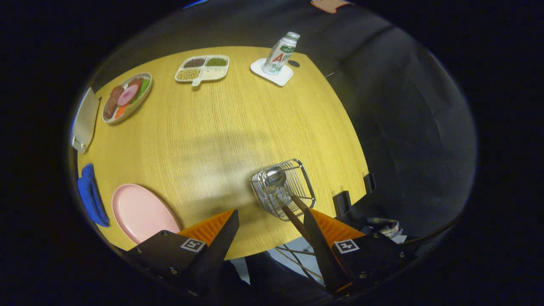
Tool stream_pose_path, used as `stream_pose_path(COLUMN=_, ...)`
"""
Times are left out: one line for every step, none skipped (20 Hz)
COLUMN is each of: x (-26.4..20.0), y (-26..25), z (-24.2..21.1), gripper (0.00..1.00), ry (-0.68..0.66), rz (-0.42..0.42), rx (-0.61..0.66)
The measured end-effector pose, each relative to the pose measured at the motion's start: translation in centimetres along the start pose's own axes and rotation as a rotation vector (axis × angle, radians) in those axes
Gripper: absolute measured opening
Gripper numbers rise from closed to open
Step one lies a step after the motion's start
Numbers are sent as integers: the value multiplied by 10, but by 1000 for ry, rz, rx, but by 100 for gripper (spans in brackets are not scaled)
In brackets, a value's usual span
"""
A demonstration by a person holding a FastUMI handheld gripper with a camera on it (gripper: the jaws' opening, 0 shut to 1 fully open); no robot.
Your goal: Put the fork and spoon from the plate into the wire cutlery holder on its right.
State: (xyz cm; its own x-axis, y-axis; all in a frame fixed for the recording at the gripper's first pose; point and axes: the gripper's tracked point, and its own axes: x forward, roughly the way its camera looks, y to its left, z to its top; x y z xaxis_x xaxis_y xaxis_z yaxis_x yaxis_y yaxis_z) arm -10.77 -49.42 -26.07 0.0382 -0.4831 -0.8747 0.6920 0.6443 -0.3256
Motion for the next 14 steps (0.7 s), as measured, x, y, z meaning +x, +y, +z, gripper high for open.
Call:
stream_pose_path(x=-5, y=1, z=8, gripper=94, ry=-52, rz=4, rx=17)
stream_pose_path(x=-10, y=1, z=14, gripper=95, ry=-105, rz=7, rx=28)
stream_pose_path(x=-16, y=1, z=22, gripper=95, ry=-157, rz=7, rx=37)
stream_pose_path(x=-21, y=1, z=28, gripper=94, ry=-208, rz=8, rx=44)
stream_pose_path(x=-28, y=3, z=36, gripper=94, ry=-254, rz=16, rx=52)
stream_pose_path(x=-35, y=6, z=42, gripper=94, ry=-302, rz=20, rx=60)
stream_pose_path(x=-44, y=7, z=49, gripper=94, ry=-354, rz=22, rx=70)
stream_pose_path(x=-53, y=7, z=55, gripper=94, ry=-410, rz=28, rx=85)
stream_pose_path(x=-65, y=8, z=63, gripper=95, ry=-477, rz=38, rx=103)
stream_pose_path(x=-78, y=8, z=75, gripper=95, ry=-551, rz=48, rx=126)
stream_pose_path(x=-92, y=7, z=86, gripper=94, ry=-625, rz=59, rx=152)
stream_pose_path(x=-108, y=6, z=93, gripper=94, ry=-700, rz=70, rx=180)
stream_pose_path(x=-126, y=1, z=97, gripper=94, ry=-774, rz=79, rx=207)
stream_pose_path(x=-142, y=-3, z=105, gripper=94, ry=-844, rz=87, rx=233)
